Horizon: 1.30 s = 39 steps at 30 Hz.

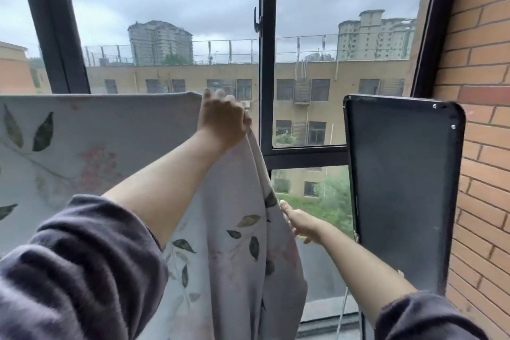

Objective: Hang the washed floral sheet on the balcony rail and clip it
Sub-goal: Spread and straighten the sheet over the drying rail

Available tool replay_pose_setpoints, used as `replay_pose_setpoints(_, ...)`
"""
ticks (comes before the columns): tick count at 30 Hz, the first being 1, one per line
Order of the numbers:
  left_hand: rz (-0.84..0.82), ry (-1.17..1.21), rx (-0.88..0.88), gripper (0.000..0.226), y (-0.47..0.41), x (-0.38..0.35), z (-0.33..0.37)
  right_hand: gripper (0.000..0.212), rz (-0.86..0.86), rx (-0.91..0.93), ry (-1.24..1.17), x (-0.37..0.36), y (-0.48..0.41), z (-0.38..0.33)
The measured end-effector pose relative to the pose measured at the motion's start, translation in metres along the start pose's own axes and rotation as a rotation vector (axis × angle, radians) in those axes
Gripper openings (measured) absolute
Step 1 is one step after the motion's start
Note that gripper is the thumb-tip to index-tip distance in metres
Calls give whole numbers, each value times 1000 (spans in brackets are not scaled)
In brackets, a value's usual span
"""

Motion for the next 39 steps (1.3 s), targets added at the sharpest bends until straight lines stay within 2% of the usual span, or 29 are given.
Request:
replay_pose_setpoints(3, -7, -1, 39, 46, -2, -3, 4, 82, -169, -222, 39, -9, -11, 56)
replay_pose_setpoints(5, 2, -2, 48, 45, -3, -2, 9, 85, -248, -285, 20, -18, -14, 76)
replay_pose_setpoints(12, 82, 38, 118, 42, -1, 4, 10, 76, -319, -256, -111, -39, -21, 89)
replay_pose_setpoints(18, 124, 36, 142, 36, 4, 4, 9, 85, -462, -396, -212, -62, -40, 142)
replay_pose_setpoints(20, 135, 36, 147, 34, 5, 5, 8, 79, -566, -361, -322, -72, -49, 148)
replay_pose_setpoints(22, 134, 36, 145, 33, 5, 5, 9, 59, -665, -288, -590, -75, -53, 141)
replay_pose_setpoints(24, 131, 25, 141, 32, 5, 4, 11, 50, -660, -167, -867, -57, -58, 128)
replay_pose_setpoints(26, 133, 17, 138, 32, 4, 4, 12, 67, -636, -7, -1074, -28, -54, 111)
replay_pose_setpoints(28, 134, 15, 138, 32, 3, 4, 12, 88, -552, 151, -1125, 10, -48, 94)
replay_pose_setpoints(30, 135, 10, 133, 33, 3, 4, 13, 85, -529, 215, -1096, 40, -33, 83)
replay_pose_setpoints(33, 130, 8, 127, 34, 3, 4, 13, 58, -421, 72, -1022, 71, -24, 92)
replay_pose_setpoints(35, 132, 18, 127, 34, 3, 6, 14, 44, -411, -4, -799, 75, -9, 100)
replay_pose_setpoints(37, 118, 34, 125, 37, 2, 6, 16, 30, -482, 18, -423, 68, 11, 97)
replay_pose_setpoints(38, 109, 40, 126, 39, 3, 6, 16, 27, -537, 45, -307, 62, 21, 92)
replay_pose_setpoints(39, 105, 44, 125, 40, 3, 7, 16, 33, -566, 86, -295, 61, 26, 88)
Point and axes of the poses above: each hand's wrist, its own y-axis away from the middle knuckle, its own x-axis out of the back of the hand, z = x × y, the point moved 9 cm from there along -y, towards the middle knuckle, and after that the axes turned 4 degrees about -z, right-handed, at the moved point
